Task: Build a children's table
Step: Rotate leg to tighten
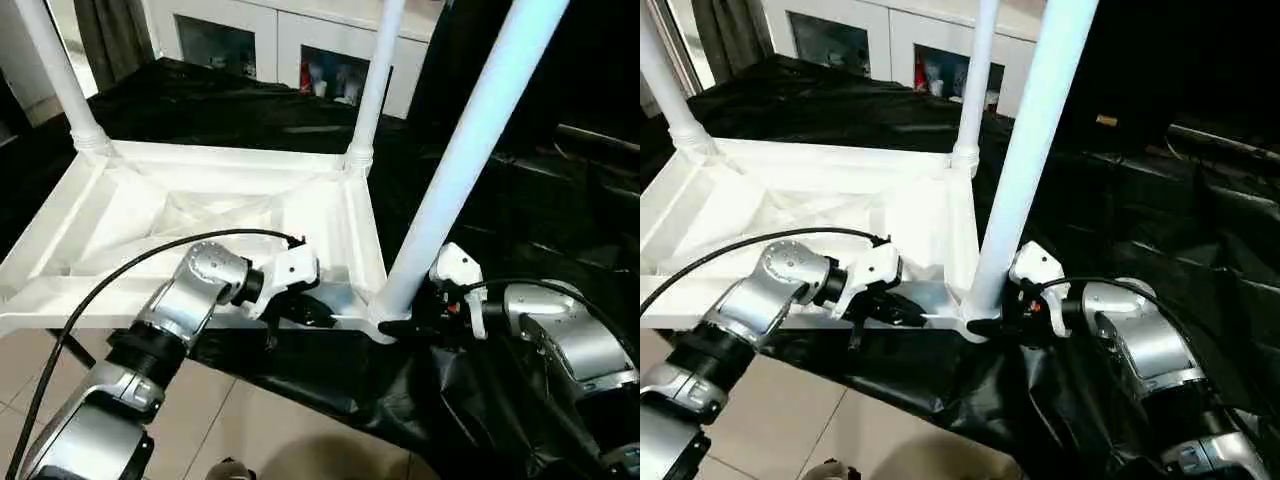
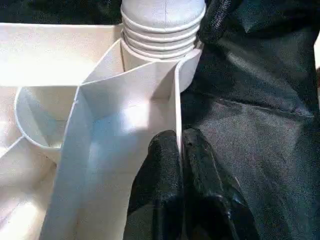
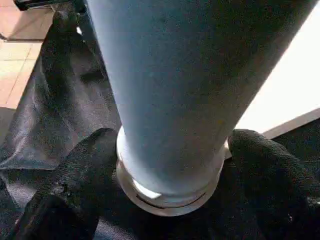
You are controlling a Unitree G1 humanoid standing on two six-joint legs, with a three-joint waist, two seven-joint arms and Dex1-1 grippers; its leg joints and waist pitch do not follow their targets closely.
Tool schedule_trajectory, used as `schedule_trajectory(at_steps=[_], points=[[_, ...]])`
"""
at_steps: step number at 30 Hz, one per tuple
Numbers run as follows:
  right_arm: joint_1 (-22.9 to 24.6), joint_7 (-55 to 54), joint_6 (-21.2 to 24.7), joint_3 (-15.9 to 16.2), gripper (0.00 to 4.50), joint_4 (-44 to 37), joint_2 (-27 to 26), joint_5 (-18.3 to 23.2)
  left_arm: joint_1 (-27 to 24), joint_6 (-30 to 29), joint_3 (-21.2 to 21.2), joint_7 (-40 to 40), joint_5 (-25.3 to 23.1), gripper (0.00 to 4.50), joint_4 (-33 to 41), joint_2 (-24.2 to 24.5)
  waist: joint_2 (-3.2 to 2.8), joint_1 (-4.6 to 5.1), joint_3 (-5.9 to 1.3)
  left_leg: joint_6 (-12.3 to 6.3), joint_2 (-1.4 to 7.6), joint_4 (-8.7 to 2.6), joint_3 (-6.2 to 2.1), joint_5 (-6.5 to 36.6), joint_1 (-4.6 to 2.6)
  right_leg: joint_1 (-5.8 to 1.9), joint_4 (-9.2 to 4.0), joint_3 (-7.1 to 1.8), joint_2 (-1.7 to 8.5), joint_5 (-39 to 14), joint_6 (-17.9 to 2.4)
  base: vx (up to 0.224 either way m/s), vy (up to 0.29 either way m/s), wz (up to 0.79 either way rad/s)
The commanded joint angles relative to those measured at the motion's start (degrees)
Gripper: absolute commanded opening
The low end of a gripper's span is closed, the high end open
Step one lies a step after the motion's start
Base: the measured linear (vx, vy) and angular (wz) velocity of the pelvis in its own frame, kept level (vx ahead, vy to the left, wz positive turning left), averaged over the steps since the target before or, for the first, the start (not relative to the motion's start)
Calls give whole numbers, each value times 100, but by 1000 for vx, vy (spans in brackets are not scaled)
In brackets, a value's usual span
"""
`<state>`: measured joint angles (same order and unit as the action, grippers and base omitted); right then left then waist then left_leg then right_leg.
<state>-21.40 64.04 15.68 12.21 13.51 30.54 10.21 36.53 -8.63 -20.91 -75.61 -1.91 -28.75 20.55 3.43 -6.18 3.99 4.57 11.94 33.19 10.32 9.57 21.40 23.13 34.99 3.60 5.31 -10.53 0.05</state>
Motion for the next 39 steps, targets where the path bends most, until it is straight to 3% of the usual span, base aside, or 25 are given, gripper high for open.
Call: schedule_trajectory(at_steps=[1,6,13,15,17,18,19,20,21,22,23,24,25,26,28,30,32,36,39], points=[[-16,19,-8,58,353,-71,57,-67,56,25,-88,-129,140,0,293,-74,10,17,-383,-239,148,-377,-1,1095,-89,-270,-372,-237,283,-885,-1287,0,0,0],[7,-84,-2,13,295,-57,-44,-34,30,4,-82,-92,122,0,325,-71,11,21,-386,-225,144,-379,-2,1149,-90,-274,-381,-233,283,-995,-1275,0,0,0],[73,-802,124,-324,273,178,-479,93,110,-129,-45,401,-69,0,59,-211,11,42,-403,-152,140,-377,-4,1119,-90,-265,-374,-230,280,-987,-1260,0,0,0],[60,-1261,167,-419,273,396,-682,-1,209,-204,-6,833,-206,0,-188,-356,13,58,-416,-95,127,-369,-4,1159,-88,-268,-382,-226,279,-1076,-1236,0,0,0],[20,-2365,313,-675,272,773,-1247,-100,464,-379,155,1918,-401,0,-779,-802,12,81,-407,-28,119,-377,-5,1218,-88,-246,-398,-230,273,-1193,-1188,0,0,0],[6,-2610,347,-740,272,834,-1379,-110,513,-440,194,2116,-409,0,-879,-906,18,90,-421,97,114,-380,-25,1287,-90,-263,-407,-220,289,-1346,-1154,0,0,0],[6,-2610,347,-740,272,834,-1379,-110,513,-440,194,2116,-409,0,-879,-906,23,96,-422,110,110,-387,-33,1300,-79,-276,-414,-214,293,-1401,-1119,0,0,0],[-26,-2924,378,-821,272,919,-1555,-120,572,-525,235,2349,-412,0,-1001,-1044,23,92,-424,84,112,-383,-27,1316,-92,-268,-421,-220,284,-1375,-1078,0,0,0],[-229,-4005,349,-1112,272,1293,-2097,-152,752,-643,319,3024,-441,0,-1399,-1461,3,109,-425,67,112,-380,-21,1314,-88,-242,-415,-235,294,-1324,-1098,0,0,0],[-291,-4302,334,-1196,272,1400,-2247,-152,800,-663,336,3204,-453,0,-1507,-1574,-3,133,-414,130,98,-388,-18,1371,-96,-214,-426,-233,276,-1396,-1100,0,0,0],[-338,-4505,316,-1258,272,1476,-2350,-148,830,-667,348,3324,-469,0,-1582,-1651,25,122,-433,190,87,-390,-40,1441,-102,-261,-448,-213,288,-1604,-1028,0,0,0],[-468,-4980,248,-1385,272,1665,-2605,-134,906,-656,329,3595,-542,0,-1763,-1831,-29,123,-436,190,102,-391,-26,1470,-128,-219,-471,-236,297,-1560,-1008,0,0,0],[-532,-5190,208,-1436,272,1754,-2720,-129,943,-644,308,3717,-586,0,-1850,-1913,-31,131,-429,200,100,-395,-37,1493,-124,-218,-467,-232,288,-1535,-1001,0,0,0],[-580,-5310,103,-1417,272,1808,-2825,-175,989,-622,304,3859,-616,0,-1954,-2015,-15,120,-443,186,93,-398,-42,1475,-107,-262,-459,-220,279,-1463,-962,0,0,0],[-654,-5476,-96,-1357,272,1881,-3013,-274,1072,-577,299,4081,-661,0,-2128,-2196,-34,107,-435,160,91,-392,-23,1491,-136,-217,-478,-234,272,-1353,-952,0,0,0],[-655,-5309,-189,-1224,272,1837,-3124,-362,1108,-529,280,4131,-712,0,-2197,-2281,-32,93,-441,74,89,-398,-32,1410,-100,-266,-456,-225,269,-1190,-944,0,0,0],[-621,-5175,-218,-1115,342,1746,-3160,-408,1116,-486,244,4112,-750,0,-2206,-2302,-30,96,-435,43,89,-406,-34,1425,-92,-273,-454,-222,265,-1185,-935,0,0,0],[-610,-4908,-329,-1120,348,1660,-3034,-328,1161,-254,243,3876,-717,0,-2337,-2207,-14,98,-424,8,88,-419,-41,1590,-87,-270,-500,-220,285,-1567,-845,0,0,0],[-629,-4729,-447,-1072,386,1639,-2799,-409,1150,-114,199,3651,-729,0,-2304,-2095,-2,107,-420,-5,92,-423,-47,1610,-83,-261,-515,-218,288,-1709,-803,0,0,0]])
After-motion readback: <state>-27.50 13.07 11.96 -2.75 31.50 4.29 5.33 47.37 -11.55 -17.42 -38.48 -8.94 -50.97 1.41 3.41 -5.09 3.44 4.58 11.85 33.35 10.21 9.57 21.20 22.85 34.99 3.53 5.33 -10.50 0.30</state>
